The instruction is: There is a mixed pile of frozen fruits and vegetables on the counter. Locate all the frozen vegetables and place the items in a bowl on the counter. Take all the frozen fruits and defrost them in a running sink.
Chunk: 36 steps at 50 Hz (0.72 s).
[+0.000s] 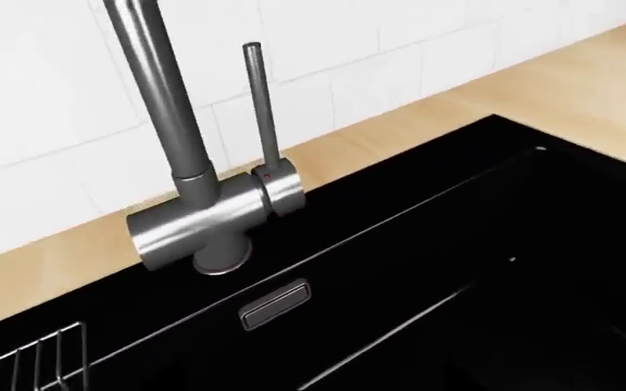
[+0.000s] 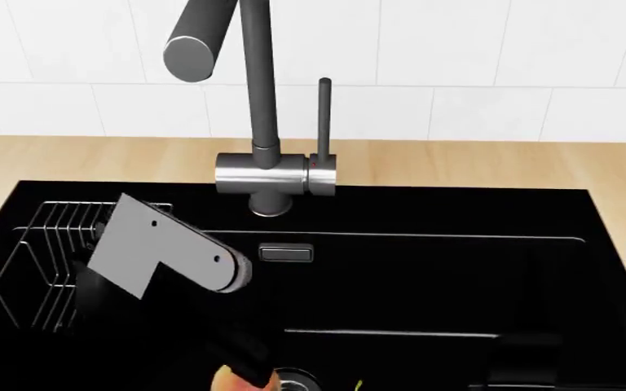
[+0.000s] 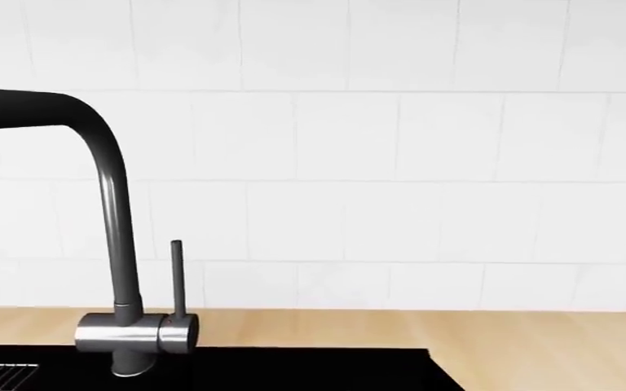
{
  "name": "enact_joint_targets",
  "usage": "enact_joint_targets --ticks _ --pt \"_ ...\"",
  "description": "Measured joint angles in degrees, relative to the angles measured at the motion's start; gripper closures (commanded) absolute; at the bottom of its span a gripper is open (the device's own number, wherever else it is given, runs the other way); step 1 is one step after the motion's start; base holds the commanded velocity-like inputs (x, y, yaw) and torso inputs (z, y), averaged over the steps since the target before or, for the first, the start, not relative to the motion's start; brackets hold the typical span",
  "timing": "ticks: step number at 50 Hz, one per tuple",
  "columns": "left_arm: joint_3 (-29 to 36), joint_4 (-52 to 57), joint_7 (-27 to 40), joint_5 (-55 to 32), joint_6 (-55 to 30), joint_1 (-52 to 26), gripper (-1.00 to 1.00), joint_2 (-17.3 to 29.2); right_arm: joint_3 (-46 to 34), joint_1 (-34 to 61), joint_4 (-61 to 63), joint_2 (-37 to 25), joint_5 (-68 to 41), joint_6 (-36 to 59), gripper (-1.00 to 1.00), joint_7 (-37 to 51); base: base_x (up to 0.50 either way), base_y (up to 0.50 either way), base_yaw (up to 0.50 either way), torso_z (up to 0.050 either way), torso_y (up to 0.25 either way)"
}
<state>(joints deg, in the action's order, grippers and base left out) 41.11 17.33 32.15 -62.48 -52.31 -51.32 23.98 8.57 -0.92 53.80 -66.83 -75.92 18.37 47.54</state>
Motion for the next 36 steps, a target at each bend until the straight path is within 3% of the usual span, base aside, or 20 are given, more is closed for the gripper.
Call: enact_joint_targets --ticks 18,36 --pt "-10.25 17.94 9.65 -7.06 3.22 9.73 -1.00 11.98 0.58 -1.84 0.50 -1.47 1.78 1.50 -1.00 -0.87 0.00 0.00 0.00 0.000 0.000" --pt "-18.14 25.46 13.01 -11.38 8.01 18.51 -1.00 21.27 -0.09 -1.32 1.58 -2.28 3.42 2.76 -1.00 -0.32 0.00 0.00 0.00 0.000 0.000"
